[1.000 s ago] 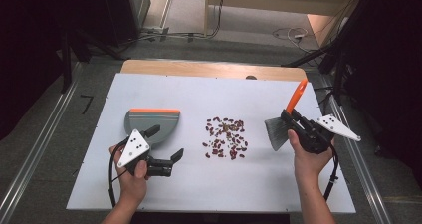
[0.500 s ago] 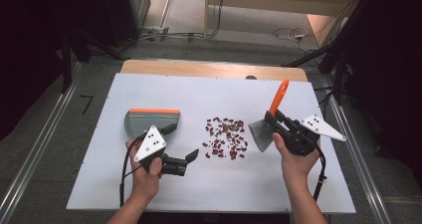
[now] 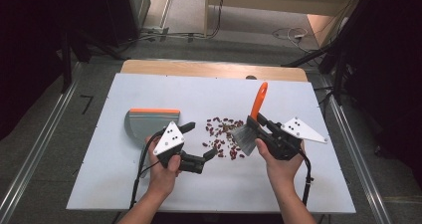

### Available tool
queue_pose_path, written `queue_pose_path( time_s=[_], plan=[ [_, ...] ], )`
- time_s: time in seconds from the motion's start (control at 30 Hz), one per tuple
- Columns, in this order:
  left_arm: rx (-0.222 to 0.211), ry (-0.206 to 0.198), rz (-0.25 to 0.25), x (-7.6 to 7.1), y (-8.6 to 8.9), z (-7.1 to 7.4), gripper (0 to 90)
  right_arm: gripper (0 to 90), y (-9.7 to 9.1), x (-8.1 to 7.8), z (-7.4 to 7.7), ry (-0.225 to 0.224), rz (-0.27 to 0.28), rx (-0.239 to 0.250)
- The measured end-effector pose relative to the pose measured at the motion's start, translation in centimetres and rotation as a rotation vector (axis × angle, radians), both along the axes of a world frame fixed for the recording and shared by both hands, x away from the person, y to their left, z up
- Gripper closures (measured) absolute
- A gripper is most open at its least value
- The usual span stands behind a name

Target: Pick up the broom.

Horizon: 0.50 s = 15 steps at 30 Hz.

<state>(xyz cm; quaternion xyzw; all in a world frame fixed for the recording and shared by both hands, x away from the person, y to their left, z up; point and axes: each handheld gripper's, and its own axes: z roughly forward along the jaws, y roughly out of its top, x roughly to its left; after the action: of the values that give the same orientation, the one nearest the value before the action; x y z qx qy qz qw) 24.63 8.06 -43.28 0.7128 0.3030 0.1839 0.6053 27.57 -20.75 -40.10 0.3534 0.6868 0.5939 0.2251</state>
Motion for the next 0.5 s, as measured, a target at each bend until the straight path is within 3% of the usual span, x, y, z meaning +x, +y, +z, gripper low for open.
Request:
queue_pose_path(
  time_s=[0.37, 0.5],
  plan=[
    [-0.044, 0.073, -0.066, 0.1, -2.3, -0.3, 3.8, 68.9, 2.3, -0.8, -0.2, -0.008, 0.047, -0.007],
    [-0.027, 0.104, -0.062, 0.0, -3.3, -0.5, 8.7, 68.8, 3.0, -1.1, -0.2, -0.009, 0.061, -0.008]
  ],
)
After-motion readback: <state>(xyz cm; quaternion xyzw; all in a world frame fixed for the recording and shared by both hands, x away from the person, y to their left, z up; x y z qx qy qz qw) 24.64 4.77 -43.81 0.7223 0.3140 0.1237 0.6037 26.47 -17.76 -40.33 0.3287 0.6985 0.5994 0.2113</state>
